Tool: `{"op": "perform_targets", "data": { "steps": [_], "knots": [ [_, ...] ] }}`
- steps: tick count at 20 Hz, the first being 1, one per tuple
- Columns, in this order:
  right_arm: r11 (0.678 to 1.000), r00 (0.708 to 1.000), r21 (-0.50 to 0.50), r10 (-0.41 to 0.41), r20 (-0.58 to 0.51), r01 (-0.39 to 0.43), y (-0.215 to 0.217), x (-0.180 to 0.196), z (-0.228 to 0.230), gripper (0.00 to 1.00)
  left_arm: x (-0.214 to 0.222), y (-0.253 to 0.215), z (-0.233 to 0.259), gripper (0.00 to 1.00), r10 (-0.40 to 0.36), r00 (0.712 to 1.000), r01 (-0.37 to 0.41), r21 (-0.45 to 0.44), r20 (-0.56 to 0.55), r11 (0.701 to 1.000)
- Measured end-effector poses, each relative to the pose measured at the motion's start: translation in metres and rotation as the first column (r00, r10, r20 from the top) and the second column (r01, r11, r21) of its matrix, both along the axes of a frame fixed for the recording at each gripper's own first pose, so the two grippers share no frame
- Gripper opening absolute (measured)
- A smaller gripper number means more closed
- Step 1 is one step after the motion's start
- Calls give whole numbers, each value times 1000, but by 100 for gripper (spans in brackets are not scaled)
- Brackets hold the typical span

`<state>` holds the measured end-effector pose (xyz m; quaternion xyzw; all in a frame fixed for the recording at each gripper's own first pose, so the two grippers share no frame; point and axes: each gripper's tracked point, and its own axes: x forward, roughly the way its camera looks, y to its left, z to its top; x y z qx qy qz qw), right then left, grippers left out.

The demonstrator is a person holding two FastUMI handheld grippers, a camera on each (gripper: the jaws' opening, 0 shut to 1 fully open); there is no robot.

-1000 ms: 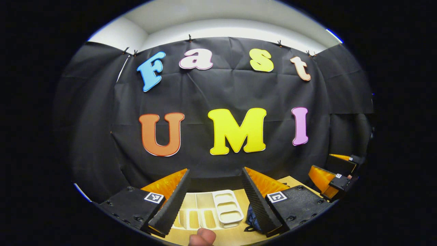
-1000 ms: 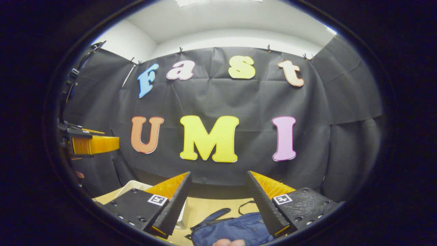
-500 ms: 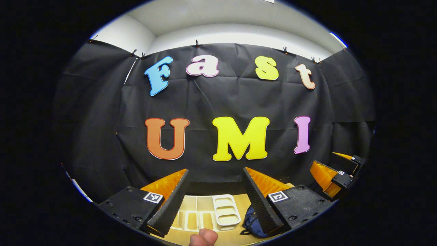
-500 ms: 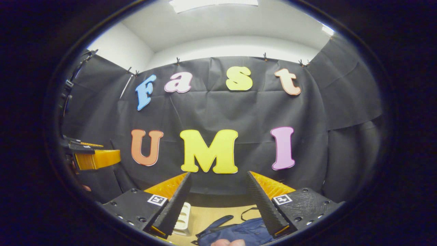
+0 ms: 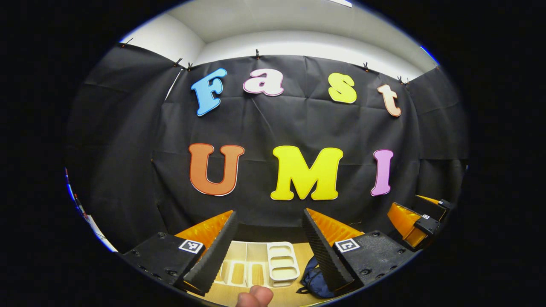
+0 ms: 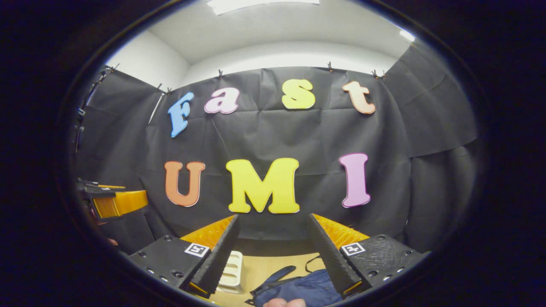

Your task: Open the schoolbag, grab two books from the bookshelf and put them into the schoolbag.

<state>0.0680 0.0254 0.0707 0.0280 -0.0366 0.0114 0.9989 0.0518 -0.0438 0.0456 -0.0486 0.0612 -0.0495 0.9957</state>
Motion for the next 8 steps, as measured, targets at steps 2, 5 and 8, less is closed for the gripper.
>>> {"op": "perform_targets", "data": {
  "steps": [2, 5, 8],
  "knots": [
    [1000, 1000, -8, -2, -5, 2, -1, 2, -1, 96, -2, -2, -6, 100, 3, 1000, -3, -6, -13, 1000],
    [1000, 999, -6, 0, -35, -1, -2, 5, -10, 93, -4, -2, -9, 96, 4, 1000, -4, 0, -22, 1000],
    [1000, 999, -6, -6, -38, 6, -6, 6, -11, 94, -4, -6, -8, 96, 2, 1000, -3, -3, -18, 1000]
  ]
}}
